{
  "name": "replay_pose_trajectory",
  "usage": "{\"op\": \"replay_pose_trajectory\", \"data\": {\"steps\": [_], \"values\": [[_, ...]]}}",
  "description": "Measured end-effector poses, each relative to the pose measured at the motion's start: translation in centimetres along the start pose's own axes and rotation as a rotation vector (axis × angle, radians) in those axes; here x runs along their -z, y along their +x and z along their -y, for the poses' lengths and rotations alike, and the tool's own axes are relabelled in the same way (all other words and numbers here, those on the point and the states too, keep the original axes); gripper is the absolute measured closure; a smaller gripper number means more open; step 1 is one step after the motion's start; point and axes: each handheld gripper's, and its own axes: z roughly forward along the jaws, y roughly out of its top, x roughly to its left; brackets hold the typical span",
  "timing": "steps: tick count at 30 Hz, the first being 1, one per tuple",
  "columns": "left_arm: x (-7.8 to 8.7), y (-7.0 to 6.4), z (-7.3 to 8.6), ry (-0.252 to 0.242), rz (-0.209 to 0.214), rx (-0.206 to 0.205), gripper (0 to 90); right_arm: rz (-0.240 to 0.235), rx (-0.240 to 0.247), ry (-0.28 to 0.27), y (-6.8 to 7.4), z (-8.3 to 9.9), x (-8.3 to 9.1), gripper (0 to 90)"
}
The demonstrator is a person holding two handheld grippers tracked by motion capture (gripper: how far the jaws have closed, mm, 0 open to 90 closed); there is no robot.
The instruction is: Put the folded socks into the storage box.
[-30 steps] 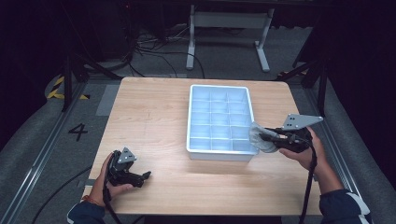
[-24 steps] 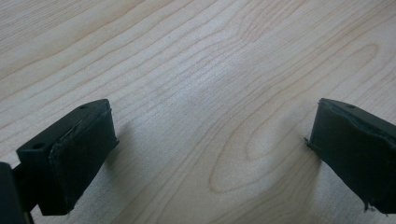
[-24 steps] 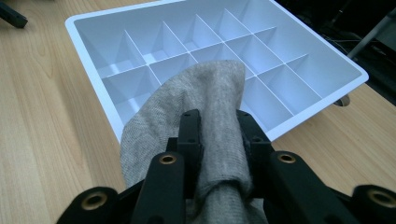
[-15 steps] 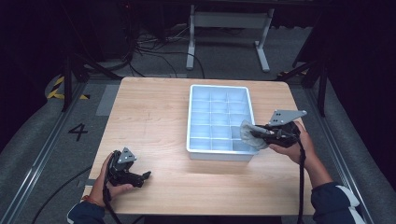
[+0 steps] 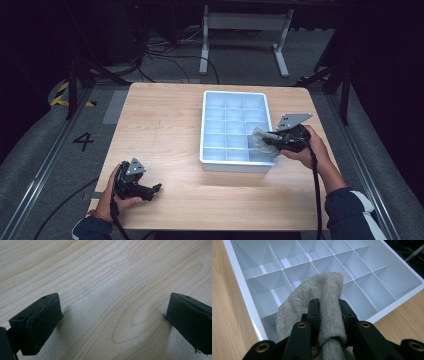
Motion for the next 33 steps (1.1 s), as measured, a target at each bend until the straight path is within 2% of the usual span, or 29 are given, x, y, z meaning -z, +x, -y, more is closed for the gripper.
{"op": "replay_pose_trajectory", "data": {"steps": [6, 12, 15, 19, 23, 27, 33], "values": [[0.0, 0.0, 0.0, 0.000, 0.000, 0.000, 0.7, -0.003, 0.000, 0.029, -0.6, -0.4, -0.8, 75.0], [0.0, 0.0, 0.0, 0.000, 0.000, 0.000, 0.7, -0.002, 0.025, 0.061, -0.9, -0.7, -2.1, 75.0], [0.0, 0.0, 0.0, 0.000, 0.000, 0.000, 0.7, -0.017, 0.032, 0.074, -1.1, -0.8, -2.7, 75.0], [0.0, 0.0, 0.0, 0.000, 0.000, 0.000, 0.7, -0.045, 0.052, 0.133, -1.0, -0.8, -3.8, 75.0], [0.0, 0.0, 0.0, 0.000, 0.000, 0.000, 0.7, -0.047, 0.053, 0.164, -1.1, -0.8, -4.5, 74.9], [0.0, 0.0, 0.0, 0.000, -0.001, -0.001, 0.8, -0.034, 0.088, 0.229, -1.0, -1.2, -5.3, 74.8], [0.0, 0.0, 0.0, -0.001, -0.001, 0.000, 0.8, -0.037, 0.098, 0.287, -1.0, -1.7, -6.0, 74.7]]}}
